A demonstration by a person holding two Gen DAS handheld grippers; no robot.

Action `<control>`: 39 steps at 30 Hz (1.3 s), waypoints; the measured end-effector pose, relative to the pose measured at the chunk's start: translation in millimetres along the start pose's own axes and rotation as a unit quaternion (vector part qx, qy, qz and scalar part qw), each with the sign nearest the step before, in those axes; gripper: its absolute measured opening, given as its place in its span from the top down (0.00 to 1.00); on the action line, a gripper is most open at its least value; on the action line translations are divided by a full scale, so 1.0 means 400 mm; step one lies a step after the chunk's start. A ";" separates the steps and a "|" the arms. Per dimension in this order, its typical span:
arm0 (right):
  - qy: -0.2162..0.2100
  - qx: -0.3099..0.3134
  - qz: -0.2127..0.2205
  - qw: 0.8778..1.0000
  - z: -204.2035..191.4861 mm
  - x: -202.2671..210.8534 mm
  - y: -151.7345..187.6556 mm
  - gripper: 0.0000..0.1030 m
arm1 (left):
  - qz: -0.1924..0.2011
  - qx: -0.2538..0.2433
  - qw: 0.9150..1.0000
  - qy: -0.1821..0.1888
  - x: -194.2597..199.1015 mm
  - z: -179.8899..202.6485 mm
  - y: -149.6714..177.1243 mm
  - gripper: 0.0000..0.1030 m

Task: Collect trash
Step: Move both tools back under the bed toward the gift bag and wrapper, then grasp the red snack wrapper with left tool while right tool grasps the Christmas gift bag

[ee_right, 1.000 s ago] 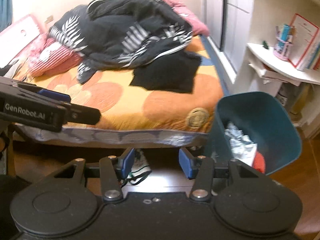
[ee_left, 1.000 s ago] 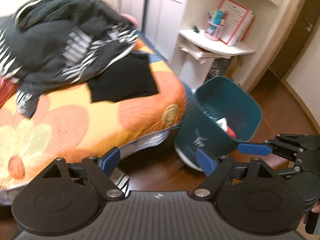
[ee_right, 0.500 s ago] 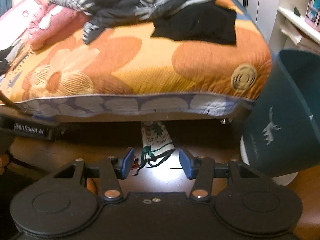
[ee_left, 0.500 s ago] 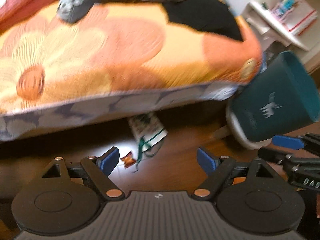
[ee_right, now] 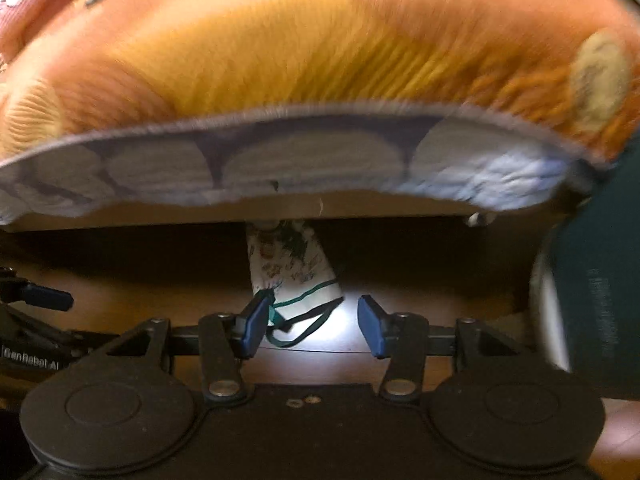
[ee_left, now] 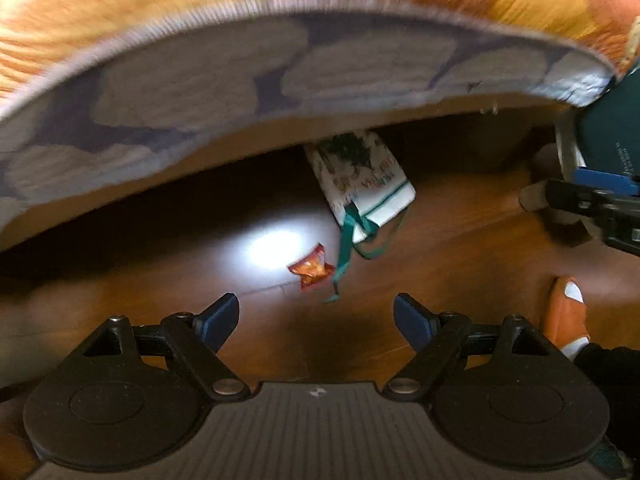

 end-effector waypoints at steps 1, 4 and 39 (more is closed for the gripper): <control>-0.001 -0.001 -0.003 1.000 0.007 -0.027 -0.003 0.53 | -0.002 -0.010 1.000 -0.002 -0.025 0.004 -0.011 0.18; -0.011 0.000 -0.008 1.000 0.025 -0.111 -0.006 0.52 | 0.007 -0.036 0.999 -0.024 -0.092 0.013 -0.037 0.18; 0.018 -0.054 -0.064 0.996 0.135 -0.618 0.020 0.54 | -0.103 0.072 0.990 0.071 -0.633 0.008 0.009 0.51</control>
Point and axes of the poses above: each gripper's, at about its wrist camera, not at the fingertips, and x roughly against the way its jaws point, z to its right, y to its underside, the point moved 5 cm from there along -x, roughly the way its jaws point, and after that the axes turned 9 degrees about -y, right-handed, at the moved point
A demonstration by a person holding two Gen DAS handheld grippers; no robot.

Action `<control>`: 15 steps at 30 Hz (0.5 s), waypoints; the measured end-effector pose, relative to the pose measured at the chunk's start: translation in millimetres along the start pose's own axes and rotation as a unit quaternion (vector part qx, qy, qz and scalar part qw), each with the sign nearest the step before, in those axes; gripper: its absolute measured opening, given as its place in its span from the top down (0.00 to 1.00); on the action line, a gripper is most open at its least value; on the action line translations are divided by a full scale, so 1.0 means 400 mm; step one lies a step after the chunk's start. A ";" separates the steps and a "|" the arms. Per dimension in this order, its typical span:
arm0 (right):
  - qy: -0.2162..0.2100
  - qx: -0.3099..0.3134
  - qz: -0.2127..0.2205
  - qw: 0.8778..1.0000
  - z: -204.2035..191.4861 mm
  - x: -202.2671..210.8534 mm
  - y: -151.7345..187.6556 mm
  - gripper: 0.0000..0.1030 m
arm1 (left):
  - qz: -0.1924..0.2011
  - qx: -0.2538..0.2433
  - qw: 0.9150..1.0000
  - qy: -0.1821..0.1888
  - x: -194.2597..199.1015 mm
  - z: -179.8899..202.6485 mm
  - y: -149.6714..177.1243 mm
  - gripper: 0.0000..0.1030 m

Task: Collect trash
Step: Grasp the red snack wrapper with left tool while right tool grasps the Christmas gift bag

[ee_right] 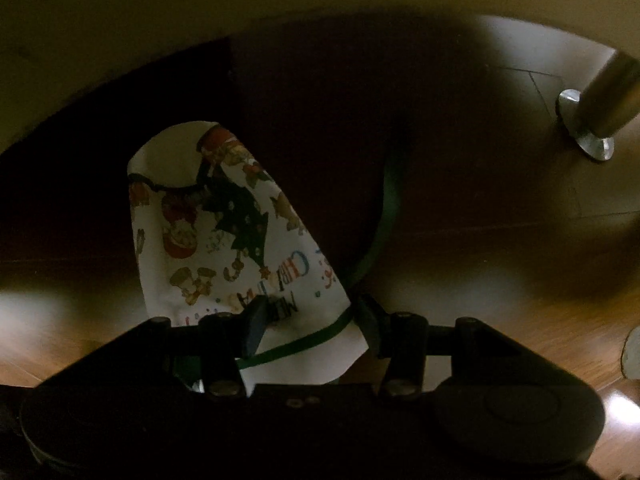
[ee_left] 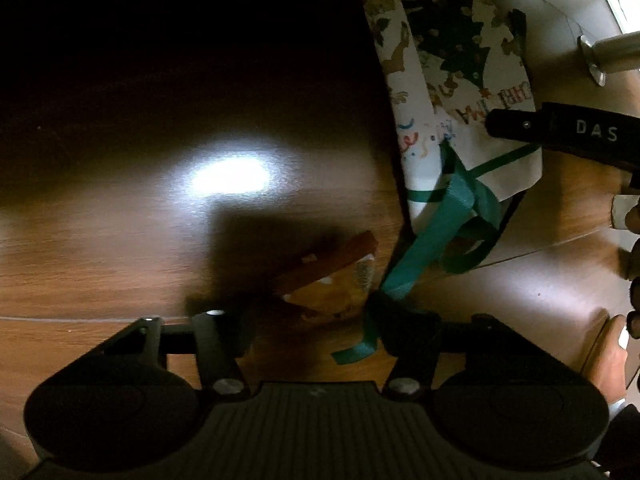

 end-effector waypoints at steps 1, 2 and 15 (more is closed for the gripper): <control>0.002 0.004 -0.001 1.000 0.000 -0.003 -0.001 0.54 | -0.001 -0.003 1.000 0.001 0.003 -0.001 -0.001 0.56; 0.003 0.007 -0.004 1.000 -0.001 -0.004 0.000 0.54 | 0.001 -0.009 1.000 -0.002 0.006 0.001 -0.003 0.61; 0.000 0.000 -0.021 1.000 0.002 0.098 0.020 0.94 | 0.009 -0.045 0.999 -0.025 0.080 0.024 -0.005 0.65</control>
Point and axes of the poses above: each gripper's, at about its wrist camera, not at the fingertips, and x roughly against the way its jaws point, z to its right, y to its underside, the point moved 5 cm from there along -x, roughly the way its jaws point, and after that the axes turned 9 degrees about -y, right-handed, at the moved point
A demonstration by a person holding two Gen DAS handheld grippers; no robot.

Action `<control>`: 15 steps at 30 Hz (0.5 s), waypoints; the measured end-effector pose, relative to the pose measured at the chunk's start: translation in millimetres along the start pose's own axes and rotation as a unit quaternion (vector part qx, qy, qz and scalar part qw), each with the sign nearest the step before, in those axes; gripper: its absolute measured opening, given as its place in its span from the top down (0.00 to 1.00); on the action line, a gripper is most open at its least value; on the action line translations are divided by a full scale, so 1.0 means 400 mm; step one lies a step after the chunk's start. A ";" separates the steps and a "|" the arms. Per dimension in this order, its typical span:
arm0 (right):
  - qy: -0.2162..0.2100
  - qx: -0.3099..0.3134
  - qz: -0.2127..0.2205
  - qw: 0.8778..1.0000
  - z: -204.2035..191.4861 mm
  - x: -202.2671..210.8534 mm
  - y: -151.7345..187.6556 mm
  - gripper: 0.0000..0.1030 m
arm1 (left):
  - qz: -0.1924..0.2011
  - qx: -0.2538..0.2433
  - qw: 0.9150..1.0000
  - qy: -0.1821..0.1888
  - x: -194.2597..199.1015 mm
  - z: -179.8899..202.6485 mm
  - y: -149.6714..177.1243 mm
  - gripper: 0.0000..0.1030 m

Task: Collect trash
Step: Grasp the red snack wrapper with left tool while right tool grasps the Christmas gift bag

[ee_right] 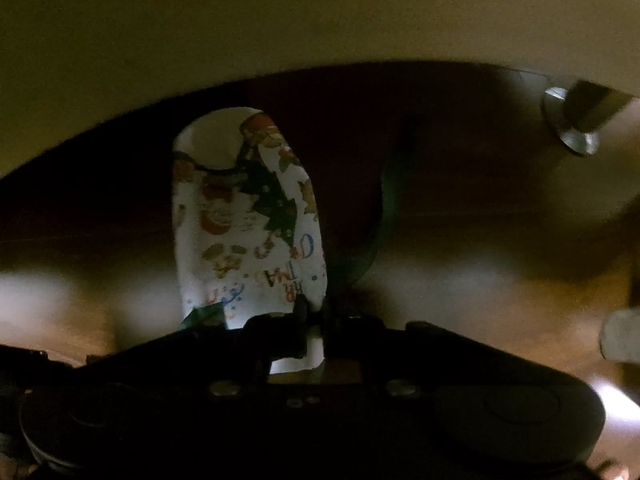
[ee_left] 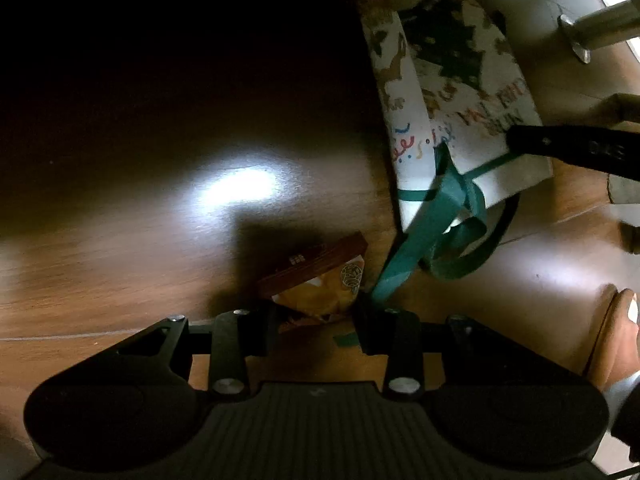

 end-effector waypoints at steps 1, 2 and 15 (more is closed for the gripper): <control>0.002 -0.002 0.001 1.000 -0.001 0.018 0.006 0.95 | 0.000 -0.004 1.000 -0.001 0.013 0.001 0.001 0.65; 0.002 -0.004 0.000 1.000 -0.009 0.035 0.008 0.95 | 0.001 -0.008 1.000 -0.003 0.028 0.002 0.002 0.65; 0.035 0.016 0.013 0.999 -0.081 0.333 0.124 0.96 | 0.046 -0.102 0.994 -0.001 0.298 0.091 0.039 0.65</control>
Point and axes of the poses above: each gripper's, at about its wrist camera, not at the fingertips, and x roughly against the way its jaws point, z to its right, y to its underside, the point moved 5 cm from there along -x, roughly the way its jaws point, and after that the axes turned 9 degrees about -y, right-handed, at the moved point
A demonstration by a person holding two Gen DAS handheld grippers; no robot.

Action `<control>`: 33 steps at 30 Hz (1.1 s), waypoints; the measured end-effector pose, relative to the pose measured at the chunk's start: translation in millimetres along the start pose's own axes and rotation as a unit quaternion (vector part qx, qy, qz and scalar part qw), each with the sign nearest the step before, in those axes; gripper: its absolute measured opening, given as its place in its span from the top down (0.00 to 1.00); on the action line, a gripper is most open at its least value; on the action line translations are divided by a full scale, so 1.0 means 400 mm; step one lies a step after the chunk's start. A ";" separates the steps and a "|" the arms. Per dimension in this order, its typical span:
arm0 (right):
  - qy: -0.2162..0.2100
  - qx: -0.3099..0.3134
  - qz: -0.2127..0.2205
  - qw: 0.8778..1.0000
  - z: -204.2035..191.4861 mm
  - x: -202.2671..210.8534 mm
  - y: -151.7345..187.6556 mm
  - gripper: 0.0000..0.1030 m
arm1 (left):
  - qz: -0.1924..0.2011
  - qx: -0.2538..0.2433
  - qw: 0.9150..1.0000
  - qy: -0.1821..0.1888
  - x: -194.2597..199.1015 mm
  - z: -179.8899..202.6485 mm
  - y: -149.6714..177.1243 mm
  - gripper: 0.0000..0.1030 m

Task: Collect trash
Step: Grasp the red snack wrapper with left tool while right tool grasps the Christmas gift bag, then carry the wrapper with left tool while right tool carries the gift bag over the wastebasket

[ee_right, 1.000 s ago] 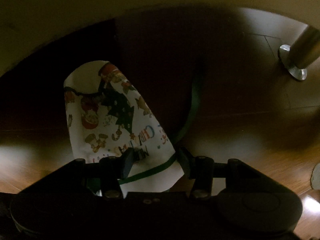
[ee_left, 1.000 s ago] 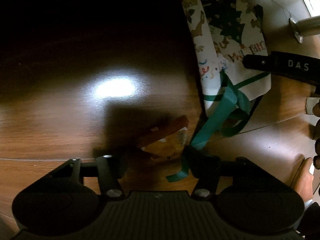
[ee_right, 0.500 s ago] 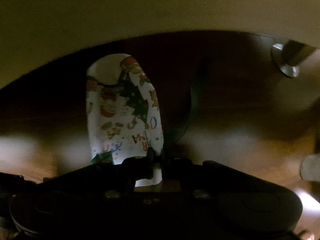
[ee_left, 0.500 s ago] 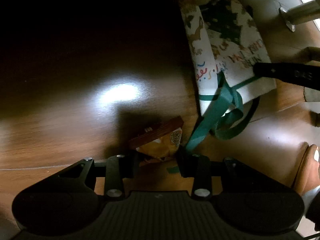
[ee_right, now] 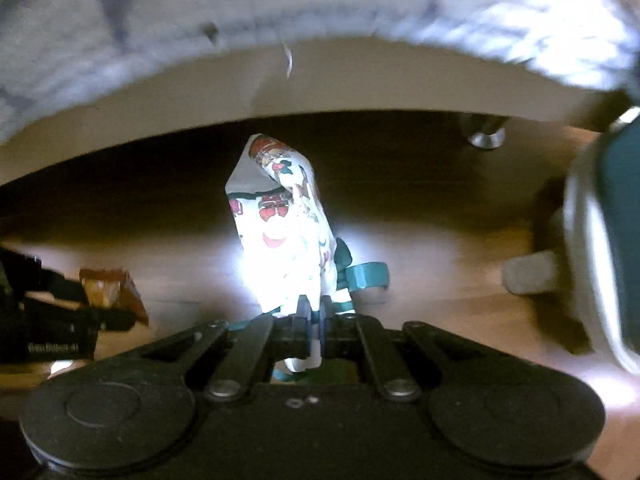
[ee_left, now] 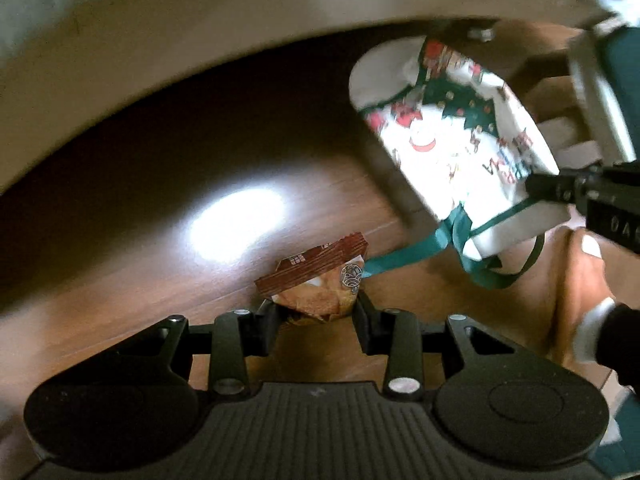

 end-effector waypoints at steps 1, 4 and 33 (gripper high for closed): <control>-0.001 -0.002 0.004 1.000 -0.005 0.030 0.008 0.96 | 0.007 -0.005 1.000 -0.001 0.033 0.006 -0.003 0.65; -0.008 -0.009 0.024 1.000 -0.018 0.141 0.021 0.96 | 0.027 -0.011 1.000 -0.003 0.122 0.012 -0.003 0.65; -0.002 -0.012 0.282 0.959 0.098 1.026 0.228 0.96 | 0.263 0.030 0.964 0.026 0.942 0.361 0.086 0.64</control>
Point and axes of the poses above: each gripper's, at about its wrist camera, not at the fingertips, and x roughly against the way its jaws point, z to its right, y to its underside, the point moved 5 cm from there along -x, roughly the way its jaws point, and after that the axes turned 9 degrees about -y, right-handed, at the moved point
